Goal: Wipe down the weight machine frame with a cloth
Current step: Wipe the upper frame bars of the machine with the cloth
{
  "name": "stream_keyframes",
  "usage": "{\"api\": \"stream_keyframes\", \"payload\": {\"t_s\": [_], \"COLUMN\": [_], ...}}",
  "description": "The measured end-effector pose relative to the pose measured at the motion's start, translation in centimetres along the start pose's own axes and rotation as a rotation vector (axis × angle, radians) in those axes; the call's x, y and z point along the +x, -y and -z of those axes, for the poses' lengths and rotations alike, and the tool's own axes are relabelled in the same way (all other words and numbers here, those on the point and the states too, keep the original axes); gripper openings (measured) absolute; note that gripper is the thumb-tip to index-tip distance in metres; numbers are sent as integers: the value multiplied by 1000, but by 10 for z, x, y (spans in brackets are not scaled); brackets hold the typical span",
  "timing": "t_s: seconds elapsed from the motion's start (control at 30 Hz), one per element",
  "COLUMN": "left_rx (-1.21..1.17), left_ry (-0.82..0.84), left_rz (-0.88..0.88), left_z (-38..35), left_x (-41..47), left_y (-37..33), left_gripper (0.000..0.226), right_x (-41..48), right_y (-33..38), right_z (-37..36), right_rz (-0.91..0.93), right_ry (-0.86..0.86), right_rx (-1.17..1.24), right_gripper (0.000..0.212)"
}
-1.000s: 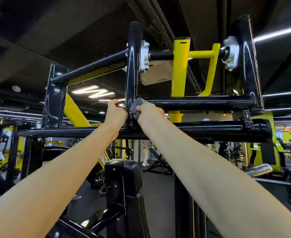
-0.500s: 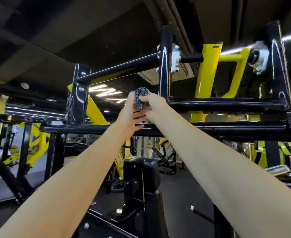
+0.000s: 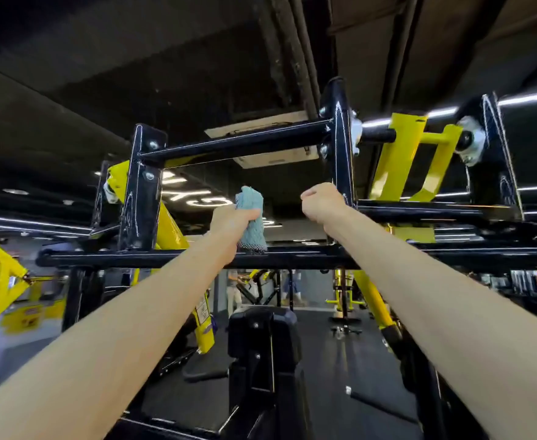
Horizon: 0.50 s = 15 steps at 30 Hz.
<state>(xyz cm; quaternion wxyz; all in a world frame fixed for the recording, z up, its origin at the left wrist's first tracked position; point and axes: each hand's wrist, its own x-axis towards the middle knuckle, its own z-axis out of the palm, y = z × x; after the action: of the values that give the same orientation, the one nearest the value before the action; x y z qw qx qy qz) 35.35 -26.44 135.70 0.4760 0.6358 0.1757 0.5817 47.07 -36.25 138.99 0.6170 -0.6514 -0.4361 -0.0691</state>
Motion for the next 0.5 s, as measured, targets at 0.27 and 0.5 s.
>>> {"api": "stream_keyframes", "payload": {"t_s": [0.27,0.5], "left_rx": [13,204], "left_ry": [28,-87], "left_rz": [-84,-464], "left_z": [-51,-118], "left_x": [44,95], "left_y": [6,-22], "left_gripper": [16,20], "right_x": [48,109], "right_y": [-5,9], "right_z": [36,43], "right_rz": [79,224], "right_ry": [-305,-370], "right_rx": [-344,-509], "right_gripper": [33,58]}}
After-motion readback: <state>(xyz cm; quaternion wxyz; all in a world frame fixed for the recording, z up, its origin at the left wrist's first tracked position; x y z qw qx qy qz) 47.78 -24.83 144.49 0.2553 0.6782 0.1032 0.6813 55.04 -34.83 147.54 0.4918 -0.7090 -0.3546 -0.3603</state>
